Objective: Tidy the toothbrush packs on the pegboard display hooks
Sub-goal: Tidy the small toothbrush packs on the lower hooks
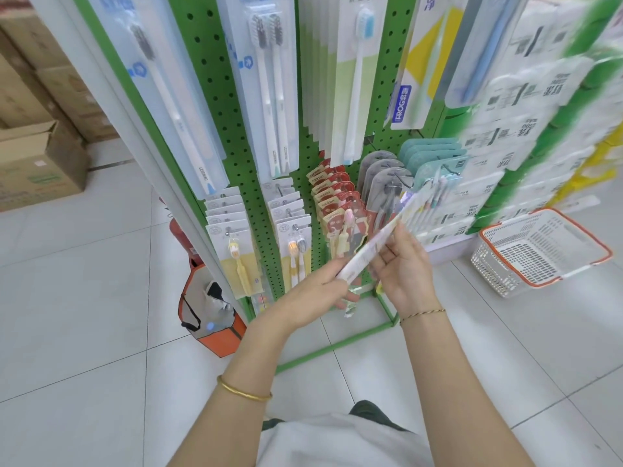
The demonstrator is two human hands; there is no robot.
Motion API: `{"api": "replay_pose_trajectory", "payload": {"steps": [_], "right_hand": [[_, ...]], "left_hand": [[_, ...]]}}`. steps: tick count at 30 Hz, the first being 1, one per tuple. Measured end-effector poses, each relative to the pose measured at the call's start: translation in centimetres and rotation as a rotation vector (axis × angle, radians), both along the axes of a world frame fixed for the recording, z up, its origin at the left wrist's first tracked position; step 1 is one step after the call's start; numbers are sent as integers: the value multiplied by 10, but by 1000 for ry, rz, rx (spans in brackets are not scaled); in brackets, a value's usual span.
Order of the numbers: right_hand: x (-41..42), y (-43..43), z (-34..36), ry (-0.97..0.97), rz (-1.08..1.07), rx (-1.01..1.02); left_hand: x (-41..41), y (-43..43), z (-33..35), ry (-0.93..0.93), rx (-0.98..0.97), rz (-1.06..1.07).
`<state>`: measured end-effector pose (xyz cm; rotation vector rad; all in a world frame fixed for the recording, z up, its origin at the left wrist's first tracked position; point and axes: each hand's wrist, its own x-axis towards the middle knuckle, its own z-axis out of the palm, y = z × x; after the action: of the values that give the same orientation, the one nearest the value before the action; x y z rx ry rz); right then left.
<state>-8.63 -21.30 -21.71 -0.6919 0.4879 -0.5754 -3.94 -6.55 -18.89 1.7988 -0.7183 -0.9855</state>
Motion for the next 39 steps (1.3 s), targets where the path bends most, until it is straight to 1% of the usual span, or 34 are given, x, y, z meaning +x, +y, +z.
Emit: {"api": "replay_pose_trajectory", "payload": {"steps": [1, 3, 5, 8, 12, 13, 15, 17, 19, 22, 24, 28, 29, 31, 33, 35, 37, 39], "right_hand": [[-1, 0, 0, 24, 5, -46], [-3, 2, -2, 69, 37, -168], [-4, 4, -2, 91, 99, -276], [-4, 7, -1, 133, 233, -429], [-5, 13, -2, 125, 428, -546], [-5, 14, -3, 130, 468, -579], [-4, 13, -4, 146, 531, -622], [-2, 14, -6, 153, 577, -626], [-2, 15, -8, 137, 646, -596], [-4, 16, -16, 70, 786, -435], [-5, 19, -21, 12, 875, -343], [-2, 23, -26, -41, 937, -317], [0, 24, -28, -43, 938, -326], [2, 26, -31, -4, 880, -363], [4, 28, -33, 86, 736, -405], [7, 31, -35, 190, 567, -462], [11, 35, -34, 334, 427, -577], [17, 42, -36, 505, 322, -752]], "left_hand": [[2, 1, -2, -35, 20, 13], [8, 2, -8, -168, 100, 21], [12, 2, -12, -219, 125, 70], [16, -2, -5, -215, -12, 244], [27, -7, 18, -240, -293, 550], [31, -6, 23, -249, -342, 604], [36, -3, 29, -257, -371, 664], [38, 0, 30, -180, -401, 668], [39, 3, 28, -41, -465, 651], [40, 8, 22, 105, -544, 564], [40, 11, 19, 138, -562, 481], [39, 15, 14, 171, -545, 400], [39, 16, 13, 151, -530, 407], [41, 18, 13, 22, -451, 482], [43, 20, 13, -143, -351, 614], [46, 23, 13, -246, -313, 730], [48, 26, 13, -308, -288, 787], [49, 28, 13, -346, -265, 796]]}}
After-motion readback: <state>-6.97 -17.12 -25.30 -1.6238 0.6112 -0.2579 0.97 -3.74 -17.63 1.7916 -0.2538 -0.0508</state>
